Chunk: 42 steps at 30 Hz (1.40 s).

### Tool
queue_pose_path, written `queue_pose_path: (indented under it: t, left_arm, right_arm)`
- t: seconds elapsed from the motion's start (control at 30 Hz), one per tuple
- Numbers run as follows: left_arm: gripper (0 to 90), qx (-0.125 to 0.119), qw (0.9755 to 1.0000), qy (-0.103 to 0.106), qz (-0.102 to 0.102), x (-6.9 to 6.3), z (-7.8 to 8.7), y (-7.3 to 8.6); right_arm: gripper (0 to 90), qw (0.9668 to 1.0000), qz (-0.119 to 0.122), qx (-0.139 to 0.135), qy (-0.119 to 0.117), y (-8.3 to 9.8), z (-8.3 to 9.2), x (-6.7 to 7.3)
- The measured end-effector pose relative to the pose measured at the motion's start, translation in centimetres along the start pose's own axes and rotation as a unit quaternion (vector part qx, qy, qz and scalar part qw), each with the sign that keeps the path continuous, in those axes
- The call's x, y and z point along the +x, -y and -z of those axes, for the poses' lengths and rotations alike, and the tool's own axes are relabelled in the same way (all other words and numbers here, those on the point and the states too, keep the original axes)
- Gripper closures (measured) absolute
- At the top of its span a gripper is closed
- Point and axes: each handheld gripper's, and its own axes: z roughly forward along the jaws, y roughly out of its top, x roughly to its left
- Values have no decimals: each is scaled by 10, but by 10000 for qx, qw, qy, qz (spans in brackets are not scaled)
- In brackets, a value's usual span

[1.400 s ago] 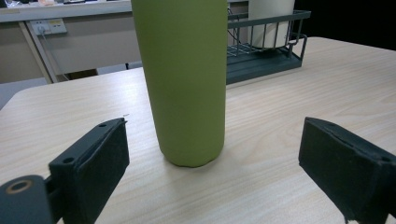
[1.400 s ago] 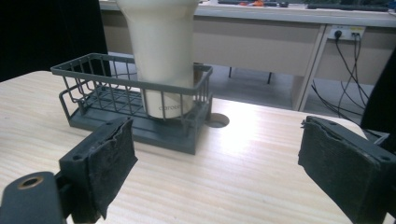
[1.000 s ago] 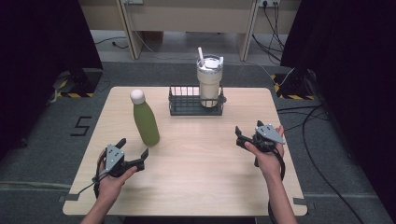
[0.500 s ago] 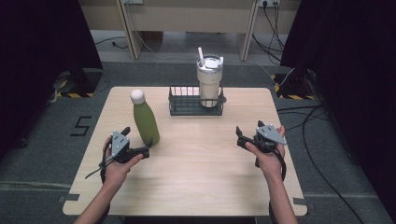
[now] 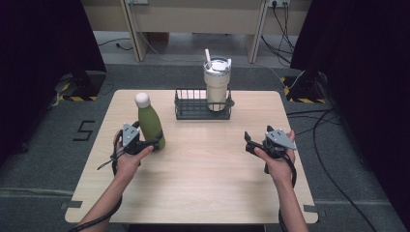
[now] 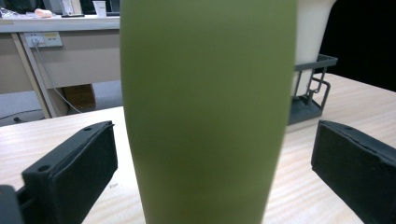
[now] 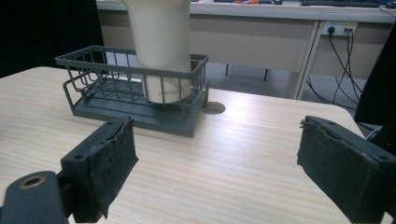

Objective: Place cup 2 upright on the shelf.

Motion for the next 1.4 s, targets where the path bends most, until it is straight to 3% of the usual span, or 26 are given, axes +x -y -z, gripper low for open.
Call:
queue_pose_path:
  t: [0.3,0.43,0.6,1.07,1.4]
  left_arm:
    - [44,-17,10000,-49,-63,1,-7,-3]
    - [146,-38,9998,-138,-107,3,-8,-1]
    - [198,-85,9998,-113,-126,1,-6,-1]
    - [204,-57,9999,-25,-119,1,-7,-3]
    - [204,-219,9996,75,-152,-4,-10,-17]
  right_arm:
    - [119,10000,7,29,14,1,-1,0]
    - [119,10000,-5,42,10,1,-1,-1]
    - [119,10000,-13,50,17,1,-1,-1]
    - [121,9999,-35,91,45,3,-3,-2]
    - [127,9999,-56,66,55,2,-2,-3]
